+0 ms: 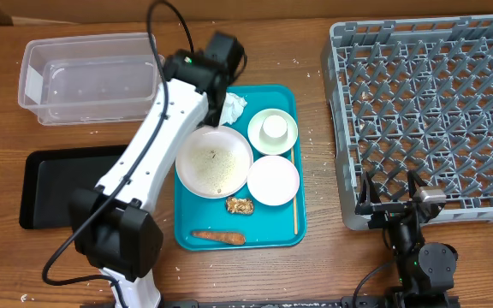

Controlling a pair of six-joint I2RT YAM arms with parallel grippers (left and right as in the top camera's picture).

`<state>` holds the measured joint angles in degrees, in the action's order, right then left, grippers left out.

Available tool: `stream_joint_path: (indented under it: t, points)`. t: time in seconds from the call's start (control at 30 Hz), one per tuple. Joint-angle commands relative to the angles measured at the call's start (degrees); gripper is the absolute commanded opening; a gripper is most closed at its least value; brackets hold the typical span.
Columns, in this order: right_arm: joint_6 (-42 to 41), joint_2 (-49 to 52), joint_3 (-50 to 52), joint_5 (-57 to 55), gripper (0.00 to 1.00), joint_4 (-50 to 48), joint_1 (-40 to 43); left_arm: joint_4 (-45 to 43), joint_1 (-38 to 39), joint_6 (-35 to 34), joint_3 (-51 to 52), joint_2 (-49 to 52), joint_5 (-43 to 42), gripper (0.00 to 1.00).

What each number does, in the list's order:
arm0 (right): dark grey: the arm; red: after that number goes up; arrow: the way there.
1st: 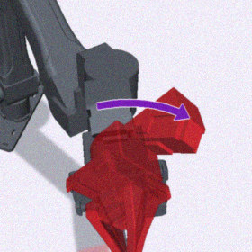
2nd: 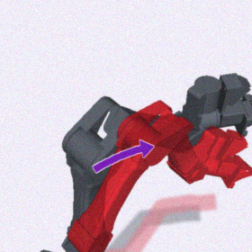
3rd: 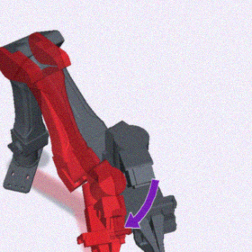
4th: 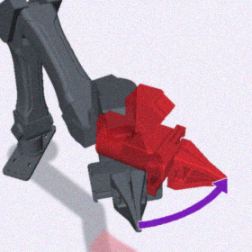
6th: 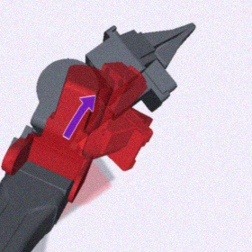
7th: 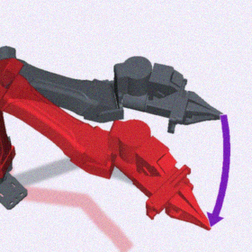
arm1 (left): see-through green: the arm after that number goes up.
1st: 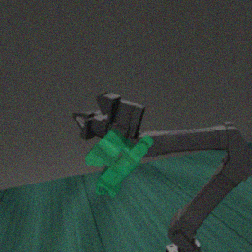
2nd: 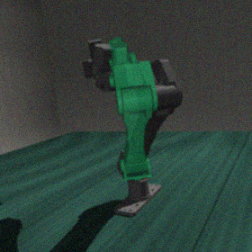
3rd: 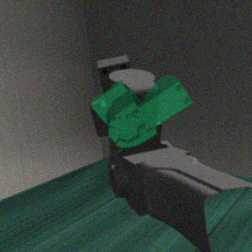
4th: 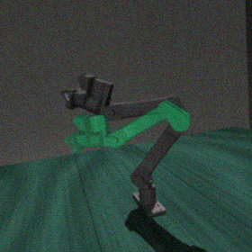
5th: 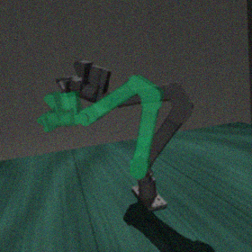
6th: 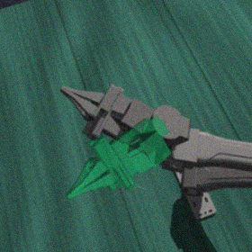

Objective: Sort waste into correct bins and load items into the dishwasher
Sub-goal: 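Carry the red wrapper left and drop it into the clear bin, then return the left gripper to the crumpled white tissue and grasp it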

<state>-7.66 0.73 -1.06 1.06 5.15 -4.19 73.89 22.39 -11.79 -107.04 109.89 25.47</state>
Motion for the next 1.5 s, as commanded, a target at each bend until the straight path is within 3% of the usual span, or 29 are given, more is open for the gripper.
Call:
stream_joint_path:
  t: [0.0, 0.33, 0.5, 0.73, 0.8, 0.87, 0.9, 0.97, 1.0, 1.13, 1.3, 1.47]
  points:
    - [0.22, -0.57, 0.61, -0.39, 1.00, -0.33, -0.31, -3.50, -3.34, -1.57, -6.27, -1.29, 1.88, 0.04]
    - [0.22, -0.57, 0.59, -0.39, 1.00, -0.33, -0.31, -18.62, -17.90, -5.20, -8.76, -0.35, -0.31, 0.04]
    - [0.22, -0.57, 0.59, -0.39, 1.00, -0.33, -0.31, -19.80, -23.82, -5.38, -8.72, 1.68, -5.97, 0.04]
    - [0.22, -0.57, 0.61, -0.39, 1.00, -0.33, -0.31, -20.17, -28.85, -4.94, -8.63, 4.90, -6.45, 0.04]
    - [0.24, -0.57, 0.59, -0.39, 1.00, -0.33, -0.31, -20.22, -29.70, -4.94, -8.61, 5.92, -6.51, 0.15]
    - [0.22, -0.57, 0.59, -0.39, 1.00, -0.33, -0.31, -20.17, -30.25, -4.94, -8.61, 6.80, -6.54, 0.33]
    - [0.22, -0.57, 0.61, -0.39, 1.00, -0.33, -0.31, -20.17, -30.38, -4.92, -8.61, 7.10, -6.80, 0.44]
    - [0.22, -0.57, 0.61, -0.39, 1.00, -0.33, -0.31, -20.15, -30.40, -4.90, -8.61, 7.58, -7.34, 0.78]
    - [0.24, -0.57, 0.61, -0.39, 1.00, -0.33, -0.31, -20.02, -30.40, -4.57, -8.61, 7.61, -7.76, 0.83]
    - [0.22, -0.57, 0.59, -0.39, 1.00, -0.33, -0.31, -19.47, -29.73, 0.44, -8.63, 7.30, -15.19, 0.81]
    - [0.24, -0.57, 0.59, -0.39, 1.00, -0.33, -0.31, -16.48, -27.47, 6.40, -8.61, 7.19, -33.94, 0.82]
    - [0.22, -0.57, 0.61, -0.39, 1.00, -0.33, -0.31, -12.83, -22.47, 15.21, -8.61, 7.19, -45.18, 0.73]
